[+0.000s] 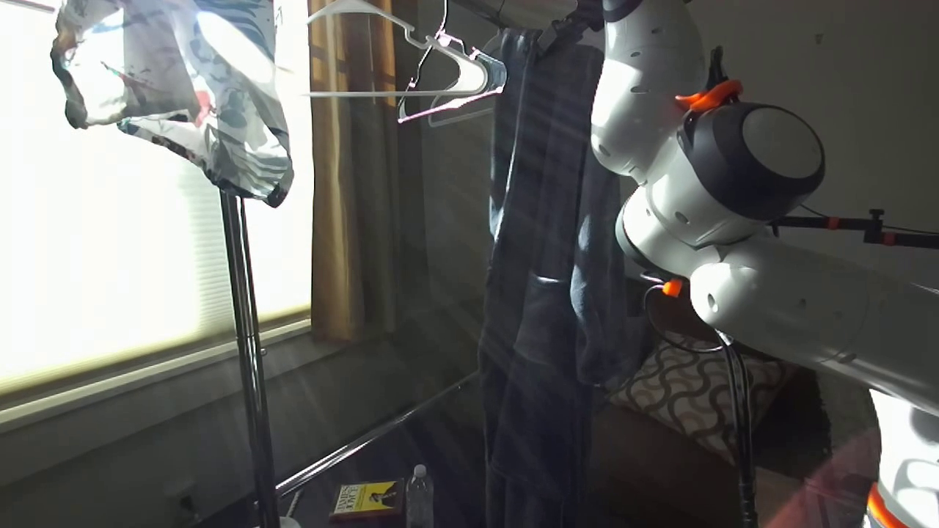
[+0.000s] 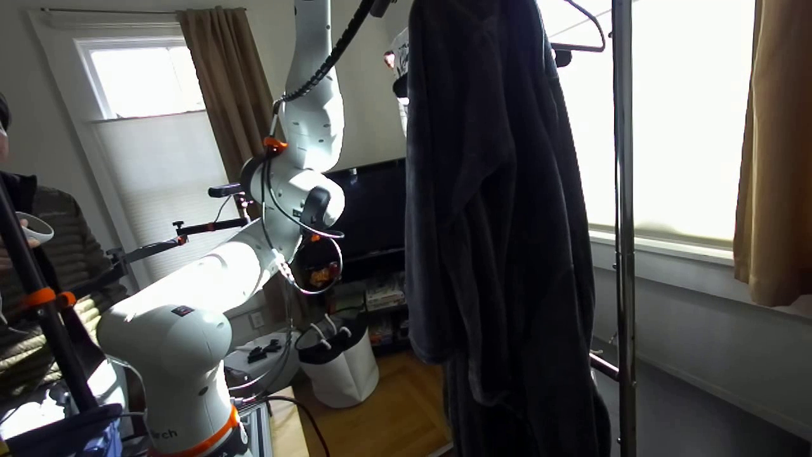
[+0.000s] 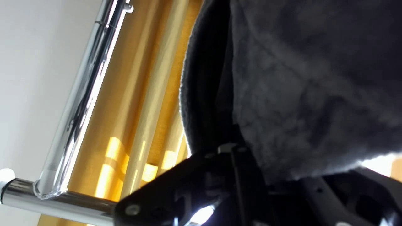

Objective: Move the hanger with the rob to the top rod

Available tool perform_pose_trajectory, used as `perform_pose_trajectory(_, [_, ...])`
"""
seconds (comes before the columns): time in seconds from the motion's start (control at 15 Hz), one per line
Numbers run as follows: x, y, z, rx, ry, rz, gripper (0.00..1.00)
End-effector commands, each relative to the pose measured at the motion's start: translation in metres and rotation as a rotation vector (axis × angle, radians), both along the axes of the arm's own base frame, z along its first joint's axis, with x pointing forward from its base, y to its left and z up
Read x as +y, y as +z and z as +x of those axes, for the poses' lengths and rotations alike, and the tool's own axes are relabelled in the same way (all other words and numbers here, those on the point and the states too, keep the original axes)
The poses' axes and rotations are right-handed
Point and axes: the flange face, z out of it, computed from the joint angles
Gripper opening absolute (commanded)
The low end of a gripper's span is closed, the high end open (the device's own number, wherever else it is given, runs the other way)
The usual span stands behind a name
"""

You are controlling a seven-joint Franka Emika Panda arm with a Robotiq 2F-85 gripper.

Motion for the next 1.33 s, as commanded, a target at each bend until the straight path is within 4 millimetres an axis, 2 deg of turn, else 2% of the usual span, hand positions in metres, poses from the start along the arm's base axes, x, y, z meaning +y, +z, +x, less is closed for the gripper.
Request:
perform_pose_trajectory(0.0, [-0.015, -0.012, -0.003, 0.009, 0.002, -0.044, 0.02])
perform_pose_trajectory(0.33, [-0.052, -0.036, -0.013, 0.032, 0.006, -0.033, 0.02])
perform_pose_trajectory(0.73, [-0.068, -0.043, -0.032, 0.008, 0.023, -0.045, 0.02])
perform_pose_trajectory(0.8, [-0.07, -0.043, -0.034, 0.006, 0.023, -0.046, 0.1])
perform_pose_trajectory(0.87, [-0.071, -0.044, -0.035, 0.004, 0.022, -0.048, 0.33])
perform_pose_trajectory(1.0, [-0.073, -0.044, -0.037, 0.002, 0.022, -0.053, 0.36])
perform_pose_trajectory(1.27, [-0.074, -0.044, -0.041, -0.003, 0.021, -0.061, 0.64])
